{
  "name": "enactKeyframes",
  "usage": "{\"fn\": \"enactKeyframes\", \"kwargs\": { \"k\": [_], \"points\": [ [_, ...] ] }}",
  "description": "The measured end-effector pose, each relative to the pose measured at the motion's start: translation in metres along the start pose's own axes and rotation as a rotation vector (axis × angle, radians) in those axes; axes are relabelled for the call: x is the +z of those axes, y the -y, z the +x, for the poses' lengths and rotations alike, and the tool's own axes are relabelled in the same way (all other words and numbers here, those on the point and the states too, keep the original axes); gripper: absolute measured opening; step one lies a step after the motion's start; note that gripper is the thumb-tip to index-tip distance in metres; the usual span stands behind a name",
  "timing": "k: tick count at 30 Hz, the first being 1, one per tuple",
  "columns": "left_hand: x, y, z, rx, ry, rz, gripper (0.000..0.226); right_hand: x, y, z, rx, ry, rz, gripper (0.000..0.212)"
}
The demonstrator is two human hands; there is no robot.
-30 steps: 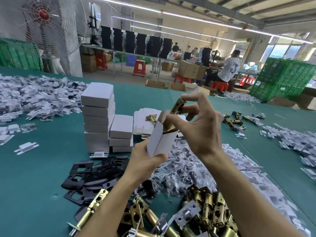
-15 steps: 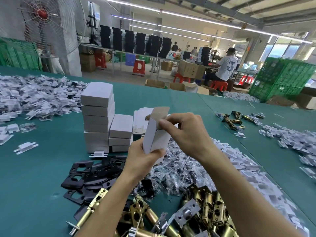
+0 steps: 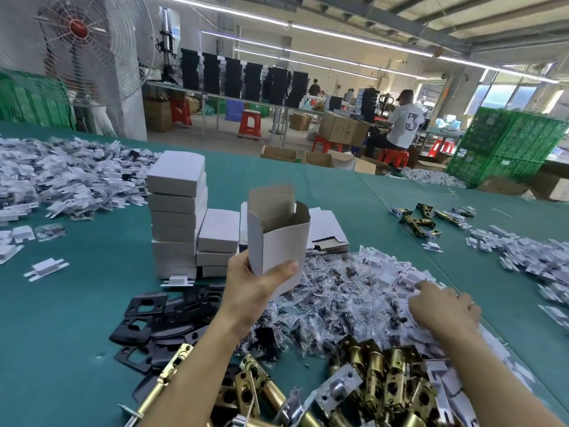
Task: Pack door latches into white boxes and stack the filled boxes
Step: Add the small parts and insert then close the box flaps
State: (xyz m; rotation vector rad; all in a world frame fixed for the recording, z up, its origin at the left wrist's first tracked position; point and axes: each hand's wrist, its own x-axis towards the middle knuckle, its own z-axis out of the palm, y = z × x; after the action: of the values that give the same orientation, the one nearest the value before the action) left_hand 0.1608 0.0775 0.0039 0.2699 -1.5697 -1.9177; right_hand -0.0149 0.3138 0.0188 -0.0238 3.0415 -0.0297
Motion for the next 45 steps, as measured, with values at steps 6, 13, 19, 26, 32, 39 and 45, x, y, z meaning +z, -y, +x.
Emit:
{"fn": "enactKeyframes", "kwargs": {
  "k": [6,13,19,26,32,39,45],
  "points": [
    [0.002,0.001,-0.002,0.000,0.109,-0.064,0.054,0.010,-0.003,0.003,-0.032,-0.163,0.002,0.048],
    [0.003,0.002,-0.003,0.053,0.135,-0.104,0.048,-0.003,0.005,-0.003,-0.273,-0.407,0.496,0.030],
    [0.008,0.005,-0.004,0.110,0.085,0.074,0.022,-0.075,0.054,-0.061,-0.884,-0.571,1.074,0.030],
    [0.007,0.009,-0.002,0.107,0.037,0.177,0.019,-0.090,0.093,-0.110,-1.155,-0.772,0.758,0.021],
    [0.008,0.011,-0.002,0.141,0.041,0.274,0.021,-0.078,0.110,-0.110,-1.162,-0.711,0.602,0.013],
    [0.008,0.010,-0.001,0.130,-0.010,0.327,0.022,-0.078,0.114,-0.104,-1.015,-0.574,0.719,0.016],
    [0.009,0.010,-0.002,0.163,-0.004,0.343,0.028,-0.076,0.116,-0.105,-0.978,-0.561,0.823,0.015]
  ]
}}
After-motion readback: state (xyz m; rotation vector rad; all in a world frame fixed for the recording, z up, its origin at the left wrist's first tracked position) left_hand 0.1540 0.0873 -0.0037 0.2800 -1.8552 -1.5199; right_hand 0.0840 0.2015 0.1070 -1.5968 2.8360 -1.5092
